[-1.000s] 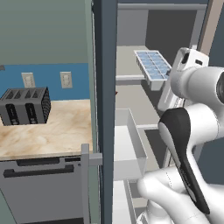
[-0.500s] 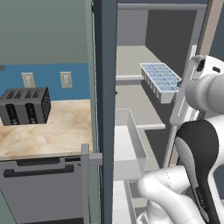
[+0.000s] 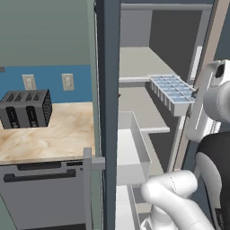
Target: Open the freezer door, pick up the ice cube tray from the freezer, and place it on the dining counter.
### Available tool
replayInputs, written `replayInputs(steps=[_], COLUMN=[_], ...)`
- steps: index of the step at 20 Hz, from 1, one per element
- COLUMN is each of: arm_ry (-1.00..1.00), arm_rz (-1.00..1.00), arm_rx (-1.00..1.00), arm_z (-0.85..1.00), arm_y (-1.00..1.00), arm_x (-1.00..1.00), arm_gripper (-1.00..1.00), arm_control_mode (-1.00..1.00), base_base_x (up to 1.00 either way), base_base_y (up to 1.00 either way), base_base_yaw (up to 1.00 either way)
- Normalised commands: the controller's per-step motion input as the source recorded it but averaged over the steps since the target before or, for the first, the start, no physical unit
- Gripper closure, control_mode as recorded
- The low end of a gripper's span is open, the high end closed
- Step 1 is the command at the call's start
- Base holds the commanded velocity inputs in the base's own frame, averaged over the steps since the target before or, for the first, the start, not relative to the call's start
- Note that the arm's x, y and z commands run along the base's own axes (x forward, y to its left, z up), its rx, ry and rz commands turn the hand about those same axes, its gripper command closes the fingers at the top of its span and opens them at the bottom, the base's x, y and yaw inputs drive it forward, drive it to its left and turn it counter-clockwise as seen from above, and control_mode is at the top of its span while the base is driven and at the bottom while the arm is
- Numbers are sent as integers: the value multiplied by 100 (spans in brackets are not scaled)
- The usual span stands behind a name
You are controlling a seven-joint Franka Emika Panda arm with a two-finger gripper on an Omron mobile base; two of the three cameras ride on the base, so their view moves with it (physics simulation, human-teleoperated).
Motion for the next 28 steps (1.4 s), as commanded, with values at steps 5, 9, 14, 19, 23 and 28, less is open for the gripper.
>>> replayInputs(steps=[5, 9, 14, 19, 23, 28], arm_ry=[0, 0, 0, 0, 0, 0], arm_rz=[0, 0, 0, 0, 0, 0], arm_rx=[0, 0, 0, 0, 0, 0], arm_z=[0, 0, 0, 0, 0, 0], arm_y=[-9, -3, -1, 0, 0, 0], arm_x=[-18, -5, 0, -1, 0, 0], arm_gripper=[100, 100, 100, 100, 100, 100], arm_control_mode=[-100, -100, -100, -100, 100, 100], base_base_x=[0, 0, 0, 0, -32, -79], base_base_y=[0, 0, 0, 0, 0, -1], base_base_yaw=[0, 0, 0, 0, 0, 0])
